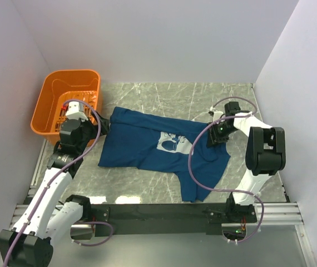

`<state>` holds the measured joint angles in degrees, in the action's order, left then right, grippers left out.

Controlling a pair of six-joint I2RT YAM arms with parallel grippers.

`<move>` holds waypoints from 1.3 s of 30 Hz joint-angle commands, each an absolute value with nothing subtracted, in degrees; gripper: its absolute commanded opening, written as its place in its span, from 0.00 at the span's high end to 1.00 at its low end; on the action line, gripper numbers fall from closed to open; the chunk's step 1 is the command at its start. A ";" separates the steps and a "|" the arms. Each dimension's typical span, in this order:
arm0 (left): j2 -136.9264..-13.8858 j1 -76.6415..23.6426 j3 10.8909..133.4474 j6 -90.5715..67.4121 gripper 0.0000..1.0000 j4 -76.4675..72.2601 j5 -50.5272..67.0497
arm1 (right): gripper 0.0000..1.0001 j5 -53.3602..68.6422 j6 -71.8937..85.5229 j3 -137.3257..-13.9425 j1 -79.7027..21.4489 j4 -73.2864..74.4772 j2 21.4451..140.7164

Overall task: Fold and stack the t-shirts
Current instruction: Fold the tshirt

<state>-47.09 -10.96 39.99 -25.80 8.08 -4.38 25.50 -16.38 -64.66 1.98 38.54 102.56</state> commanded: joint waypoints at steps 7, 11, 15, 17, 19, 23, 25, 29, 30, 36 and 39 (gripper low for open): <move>-46.23 -10.72 39.55 -26.63 0.12 6.59 -3.43 | 0.81 24.79 -18.81 -65.57 0.26 38.84 97.74; -46.67 -10.63 39.46 -26.81 0.12 6.07 -2.99 | 0.90 25.05 -20.21 -64.95 -1.58 39.55 95.28; -47.02 -10.63 39.46 -26.89 0.12 5.89 -2.81 | 0.97 26.10 -23.10 -62.50 -3.16 39.55 92.29; -47.11 -10.63 39.38 -26.89 0.12 5.80 -2.81 | 0.98 26.37 -24.78 -61.27 -4.83 39.81 90.63; -47.11 -10.63 39.11 -26.98 0.12 5.71 -2.72 | 0.98 26.89 -28.38 -59.33 -6.49 40.78 89.65; -47.02 -10.63 38.67 -27.16 0.12 5.45 -2.64 | 0.97 25.15 -36.11 -55.29 -10.89 41.75 85.36; -47.11 -10.63 38.32 -27.42 0.12 4.92 -2.29 | 0.94 23.30 -38.93 -52.22 -13.52 39.92 83.33; -47.64 -10.63 37.79 -28.04 0.12 4.13 -1.50 | 0.82 20.83 -38.06 -49.92 -20.19 36.30 79.90; -47.90 -10.63 37.71 -28.12 0.12 4.04 -1.41 | 0.81 21.09 -36.93 -50.53 -21.17 36.04 79.98; -47.90 -10.63 38.14 -27.60 0.12 4.66 -1.76 | 0.62 22.32 -37.09 -53.70 -30.83 38.40 83.40; -47.11 -10.63 37.88 -27.33 0.12 5.18 -2.37 | 0.54 23.20 -39.19 -54.58 -32.25 40.69 84.37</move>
